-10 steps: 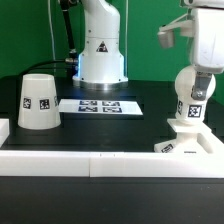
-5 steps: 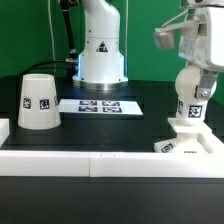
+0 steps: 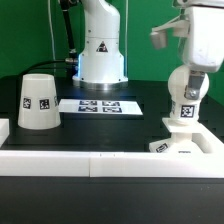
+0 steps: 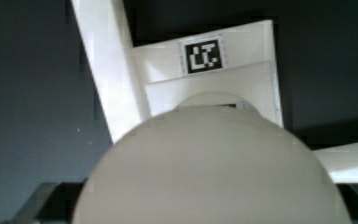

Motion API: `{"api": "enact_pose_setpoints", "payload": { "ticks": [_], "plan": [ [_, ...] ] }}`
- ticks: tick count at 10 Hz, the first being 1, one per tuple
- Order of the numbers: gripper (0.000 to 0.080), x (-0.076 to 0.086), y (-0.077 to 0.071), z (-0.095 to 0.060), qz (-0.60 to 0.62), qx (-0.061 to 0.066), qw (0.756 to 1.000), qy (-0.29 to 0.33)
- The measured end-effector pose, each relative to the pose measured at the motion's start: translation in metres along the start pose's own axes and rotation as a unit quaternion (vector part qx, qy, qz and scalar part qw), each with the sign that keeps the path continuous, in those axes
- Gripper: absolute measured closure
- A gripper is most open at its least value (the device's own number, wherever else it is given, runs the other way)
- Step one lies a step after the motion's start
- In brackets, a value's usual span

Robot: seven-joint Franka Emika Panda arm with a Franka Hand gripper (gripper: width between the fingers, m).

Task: Assemble lamp

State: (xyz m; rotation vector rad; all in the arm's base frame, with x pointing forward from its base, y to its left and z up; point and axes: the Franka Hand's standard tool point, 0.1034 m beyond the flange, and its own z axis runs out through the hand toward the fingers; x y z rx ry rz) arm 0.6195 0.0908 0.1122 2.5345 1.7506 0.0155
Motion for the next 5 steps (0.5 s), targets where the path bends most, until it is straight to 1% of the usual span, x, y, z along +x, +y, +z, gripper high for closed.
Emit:
{"api": "enact_pose_setpoints", "payload": {
  "ticks": [2,3,4,5],
  "plan": [
    [0.0222,-0.0004,-0.0009,0.0006,0.078,-0.004,0.997,0.006],
    [0.0222,0.0010,-0.0018,0.0007,0.134,-0.007,0.991,0.010],
    [0.0222,0.0034,-0.0031,0.0004,0.187,-0.005,0.982,0.010],
    [0.0222,0.0057,-0.0054,0.0002,0.247,-0.001,0.969,0.009]
  ]
}}
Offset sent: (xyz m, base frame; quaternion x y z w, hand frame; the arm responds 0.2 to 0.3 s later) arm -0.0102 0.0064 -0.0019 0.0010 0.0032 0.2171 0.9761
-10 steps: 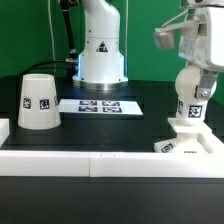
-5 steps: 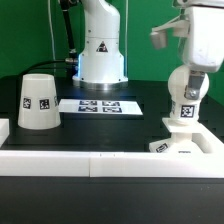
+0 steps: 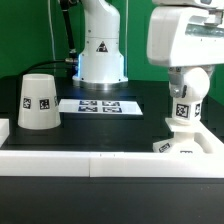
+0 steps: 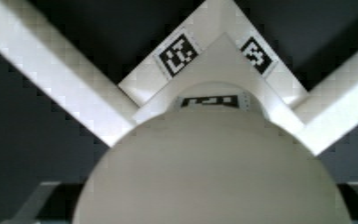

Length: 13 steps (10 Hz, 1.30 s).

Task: Assemble lamp

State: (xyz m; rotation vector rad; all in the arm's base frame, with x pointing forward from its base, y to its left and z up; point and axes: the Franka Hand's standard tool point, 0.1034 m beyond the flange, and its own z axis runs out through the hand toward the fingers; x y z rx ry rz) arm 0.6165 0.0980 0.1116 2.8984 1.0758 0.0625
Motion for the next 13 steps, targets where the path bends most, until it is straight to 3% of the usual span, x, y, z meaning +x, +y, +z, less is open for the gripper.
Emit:
{"api": "enact_pose_setpoints", "payload": {
  "ticks": [1,6,8,11,12,13],
  "plan": [
    [0.0220,-0.001,0.000,-0.001,0.049,0.007,0.999,-0.009],
    [0.0220,0.000,0.002,-0.001,0.209,0.007,0.978,-0.010],
    [0.0220,-0.002,0.004,0.001,0.311,0.011,0.950,-0.004],
    [0.0220,-0.005,-0.003,0.002,0.474,0.020,0.880,-0.020],
    [0.0220,-0.006,-0.005,0.003,0.520,0.028,0.853,-0.025],
    [0.0220,-0.006,-0.006,0.003,0.539,0.031,0.841,-0.029]
  ]
}}
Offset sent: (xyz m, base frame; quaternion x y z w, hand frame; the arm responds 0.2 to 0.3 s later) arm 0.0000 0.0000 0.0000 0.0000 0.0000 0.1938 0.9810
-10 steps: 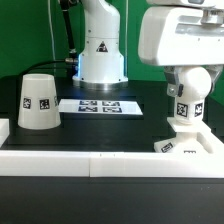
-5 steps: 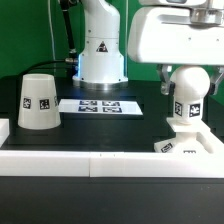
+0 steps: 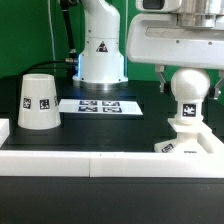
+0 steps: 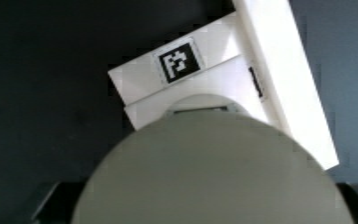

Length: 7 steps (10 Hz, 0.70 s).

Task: Assemble lamp

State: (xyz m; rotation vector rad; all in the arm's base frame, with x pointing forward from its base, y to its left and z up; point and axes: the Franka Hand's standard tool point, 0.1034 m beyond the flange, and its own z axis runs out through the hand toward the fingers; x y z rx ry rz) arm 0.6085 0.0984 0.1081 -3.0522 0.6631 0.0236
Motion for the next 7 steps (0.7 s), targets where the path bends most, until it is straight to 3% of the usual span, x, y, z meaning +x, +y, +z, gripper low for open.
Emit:
{"api": "enact_pose_setpoints", "payload": {
  "ticks": [5,7],
  "plan": [
    [0.0220,-0.0035,-0.0035,0.0007,0.139,0.002,0.990,-0.008],
    [0.0220,-0.0051,-0.0047,0.0016,0.241,0.008,0.970,-0.017]
  ]
}}
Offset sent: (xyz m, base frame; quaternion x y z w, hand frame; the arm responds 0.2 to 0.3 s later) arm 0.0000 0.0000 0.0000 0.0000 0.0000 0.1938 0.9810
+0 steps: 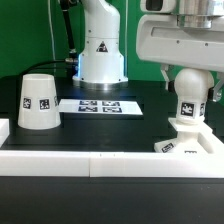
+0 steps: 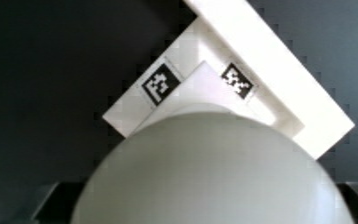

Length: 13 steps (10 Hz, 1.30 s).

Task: Assemble lamp

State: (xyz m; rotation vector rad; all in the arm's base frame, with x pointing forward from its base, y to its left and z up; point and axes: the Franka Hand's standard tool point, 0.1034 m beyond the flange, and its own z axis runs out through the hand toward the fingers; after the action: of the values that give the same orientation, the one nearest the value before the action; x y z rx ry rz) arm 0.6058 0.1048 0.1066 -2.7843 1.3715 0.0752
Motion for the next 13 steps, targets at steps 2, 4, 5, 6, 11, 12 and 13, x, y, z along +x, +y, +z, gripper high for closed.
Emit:
{"api": "enact_pose_setpoints", "payload": {
  "ticks": [2,4,5,6,11,12,13],
  "plan": [
    [0.0220,0.0000,-0.0011,-0.0003,0.131,0.007,0.991,-0.012],
    [0.0220,-0.0011,-0.0029,-0.0009,0.249,0.013,0.968,-0.029],
    [0.0220,-0.0029,-0.0037,-0.0002,0.290,0.011,0.957,-0.030],
    [0.0220,-0.0018,-0.0029,0.0008,0.321,0.010,0.946,-0.030],
    [0.0220,-0.0017,-0.0051,0.0012,0.390,0.015,0.920,-0.039],
    [0.0130,-0.0022,-0.0054,0.0012,0.381,0.016,0.923,-0.039],
    [0.0109,-0.0023,-0.0053,0.0013,0.360,0.016,0.932,-0.039]
  ]
}}
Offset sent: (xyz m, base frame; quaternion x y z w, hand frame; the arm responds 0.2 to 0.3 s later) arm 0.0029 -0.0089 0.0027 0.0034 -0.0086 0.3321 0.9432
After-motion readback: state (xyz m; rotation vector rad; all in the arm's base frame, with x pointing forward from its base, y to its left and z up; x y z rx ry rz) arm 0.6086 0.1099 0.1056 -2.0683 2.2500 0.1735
